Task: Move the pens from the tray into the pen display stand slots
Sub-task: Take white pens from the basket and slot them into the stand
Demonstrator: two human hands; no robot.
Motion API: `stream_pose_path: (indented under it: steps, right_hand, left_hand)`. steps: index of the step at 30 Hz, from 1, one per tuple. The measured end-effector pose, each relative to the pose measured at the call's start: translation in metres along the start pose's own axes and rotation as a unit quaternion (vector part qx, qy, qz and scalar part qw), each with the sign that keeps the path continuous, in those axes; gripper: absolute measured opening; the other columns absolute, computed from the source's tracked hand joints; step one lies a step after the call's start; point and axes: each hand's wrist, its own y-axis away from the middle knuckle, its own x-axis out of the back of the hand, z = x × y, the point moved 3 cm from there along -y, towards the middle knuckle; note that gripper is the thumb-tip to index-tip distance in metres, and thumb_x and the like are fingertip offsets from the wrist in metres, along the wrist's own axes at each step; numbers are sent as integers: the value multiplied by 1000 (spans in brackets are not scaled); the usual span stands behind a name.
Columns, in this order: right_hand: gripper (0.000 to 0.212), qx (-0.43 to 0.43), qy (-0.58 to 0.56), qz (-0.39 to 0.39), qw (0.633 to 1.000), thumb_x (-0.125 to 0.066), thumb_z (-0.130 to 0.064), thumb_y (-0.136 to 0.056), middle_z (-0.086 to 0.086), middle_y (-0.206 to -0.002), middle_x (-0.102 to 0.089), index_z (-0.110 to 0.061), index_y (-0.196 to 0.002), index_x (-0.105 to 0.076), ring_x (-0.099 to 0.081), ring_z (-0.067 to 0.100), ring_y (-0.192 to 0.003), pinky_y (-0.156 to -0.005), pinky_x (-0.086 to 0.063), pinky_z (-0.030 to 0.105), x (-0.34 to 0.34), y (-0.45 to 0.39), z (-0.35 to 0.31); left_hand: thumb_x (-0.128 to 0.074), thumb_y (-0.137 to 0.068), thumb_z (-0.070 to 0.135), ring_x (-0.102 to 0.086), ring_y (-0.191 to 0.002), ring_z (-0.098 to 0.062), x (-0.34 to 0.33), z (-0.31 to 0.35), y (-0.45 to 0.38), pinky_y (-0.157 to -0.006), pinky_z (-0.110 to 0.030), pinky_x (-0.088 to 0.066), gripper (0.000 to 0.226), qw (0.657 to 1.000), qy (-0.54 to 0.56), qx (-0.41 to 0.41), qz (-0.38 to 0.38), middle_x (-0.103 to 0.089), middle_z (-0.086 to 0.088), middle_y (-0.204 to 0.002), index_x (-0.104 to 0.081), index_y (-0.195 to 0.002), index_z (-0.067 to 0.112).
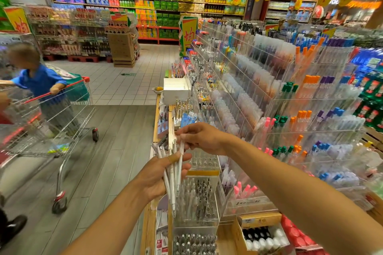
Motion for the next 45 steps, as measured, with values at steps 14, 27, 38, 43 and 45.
stream_pose_path:
  steps: [14,27,38,43,45]
  right_hand:
    - [9,104,181,200,957,-62,-13,-93,2,-75,-64,-13,-85,-61,-62,11,-65,-65,-53,23,36,1,-30]
    - [16,114,410,227,876,-60,-23,-96,9,-98,-69,-8,-99,-64,-54,14,-79,-69,-40,27,16,-9,-30]
    - [15,82,482,177,854,-67,-26,-91,5,-91,-70,-11,-91,-69,-56,7,-70,-58,-37,18,14,-16,-17]
    - [21,84,547,178,814,-70,-38,-86,1,-104,-60,-20,-96,-74,-49,21,-105,-89,-43,37,7,-25,-8]
    - [22,74,560,178,806,-68,-41,-87,1,-106,-58,-23,-99,-73,-46,22,-107,-88,-42,37,6,-27,-8]
  left_hand:
    - [-53,-100,6,-69,-80,-30,26,-1,-7,-55,-37,-62,29,983,49,-6,175,-68,-24,-98,-56,-124,-9]
    - [-58,-97,9,-68,-55,-22,32,-2,-15,-61,-35,-61,22,981,26,-5,194,-65,-12,-66,-63,-114,-5]
    - [-59,-97,9,-69,-53,-21,27,3,-13,-50,-31,-59,15,981,13,-3,193,-67,-14,-65,-65,-98,-5]
    - [-60,-96,11,-71,-55,-21,26,3,-13,-48,-29,-59,18,981,-6,-4,194,-70,-13,-64,-66,-92,-5]
    - [-60,-96,12,-70,-54,-20,25,3,-12,-50,-29,-59,18,982,-10,-6,187,-70,-12,-64,-66,-91,-4]
